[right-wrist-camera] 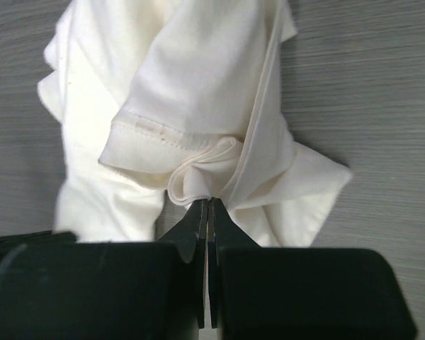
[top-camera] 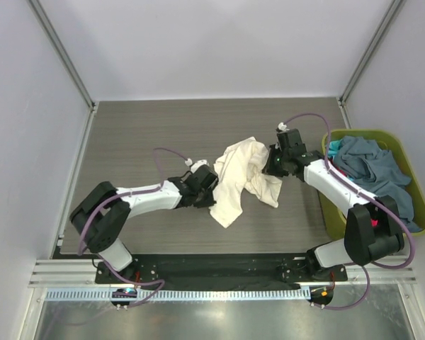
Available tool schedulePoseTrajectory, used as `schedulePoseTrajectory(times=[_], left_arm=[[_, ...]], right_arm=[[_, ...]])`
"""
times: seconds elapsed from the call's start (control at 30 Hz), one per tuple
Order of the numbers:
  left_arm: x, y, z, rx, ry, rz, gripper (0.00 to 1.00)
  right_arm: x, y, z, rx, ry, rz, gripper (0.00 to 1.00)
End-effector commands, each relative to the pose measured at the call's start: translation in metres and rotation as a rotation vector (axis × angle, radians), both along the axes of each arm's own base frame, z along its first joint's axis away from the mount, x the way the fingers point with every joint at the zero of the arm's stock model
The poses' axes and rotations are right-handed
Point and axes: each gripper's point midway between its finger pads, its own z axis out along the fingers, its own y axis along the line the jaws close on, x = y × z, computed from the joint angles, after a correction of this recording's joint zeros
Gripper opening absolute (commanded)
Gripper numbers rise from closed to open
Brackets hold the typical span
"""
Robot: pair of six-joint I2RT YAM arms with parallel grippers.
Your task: Fold and stack the t-shirts
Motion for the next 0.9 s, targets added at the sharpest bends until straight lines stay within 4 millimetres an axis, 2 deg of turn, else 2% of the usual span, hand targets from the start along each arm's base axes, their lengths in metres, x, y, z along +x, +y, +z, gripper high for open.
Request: schedulePoseTrajectory(times=[0.0,0.03,0.07,0.1,0.13,0.17,0.23,0.27,0.33,0.37,0.5,0.7,0.73,0.87], left_arm=[[0.039,0.052,0.092,0.031,-0.212,0.156,0.0],[0.046,0.07,0.121,0.016,-0.26,0.202,0.0],[0.05,0.109,0.133,0.058,-0.258,0.281,0.0],[0.048,0.134,0.17,0.014,-0.337,0.338,0.0],[0.047,0.155,0.184,0.016,-0.363,0.385,0.0],[0.045,0.188,0.194,0.046,-0.369,0.462,0.0],[0.033,0.219,0.214,0.069,-0.422,0.508,0.0],[0.026,0.235,0.21,0.096,-0.397,0.538,0.0],[0.017,0.241,0.204,0.115,-0.374,0.513,0.0],[0.012,0.247,0.193,0.137,-0.343,0.515,0.0],[0.002,0.259,0.182,0.164,-0.328,0.523,0.02],[-0.002,0.285,0.187,0.22,-0.336,0.557,0.07],[-0.001,0.294,0.189,0.24,-0.336,0.57,0.06],[-0.003,0.308,0.194,0.238,-0.323,0.584,0.01]], right_arm=[[0.029,-0.032,0.036,-0.071,-0.087,-0.117,0.01],[0.032,-0.039,0.037,-0.09,-0.074,-0.14,0.01],[0.041,-0.045,0.049,-0.093,-0.098,-0.171,0.01],[0.048,-0.064,0.053,-0.123,-0.104,-0.234,0.01],[0.05,-0.073,0.055,-0.136,-0.094,-0.264,0.01],[0.058,-0.08,0.058,-0.141,-0.099,-0.293,0.01],[0.064,-0.094,0.055,-0.15,-0.081,-0.334,0.01],[0.069,-0.095,0.051,-0.151,-0.068,-0.337,0.01],[0.072,-0.092,0.046,-0.142,-0.049,-0.327,0.01],[0.072,-0.09,0.043,-0.136,-0.036,-0.322,0.01],[0.06,-0.088,0.042,-0.115,-0.03,-0.316,0.01],[0.046,-0.117,0.048,-0.235,-0.046,-0.39,0.01],[0.046,-0.121,0.051,-0.241,-0.056,-0.413,0.01],[0.042,-0.143,0.044,-0.265,-0.042,-0.518,0.01]])
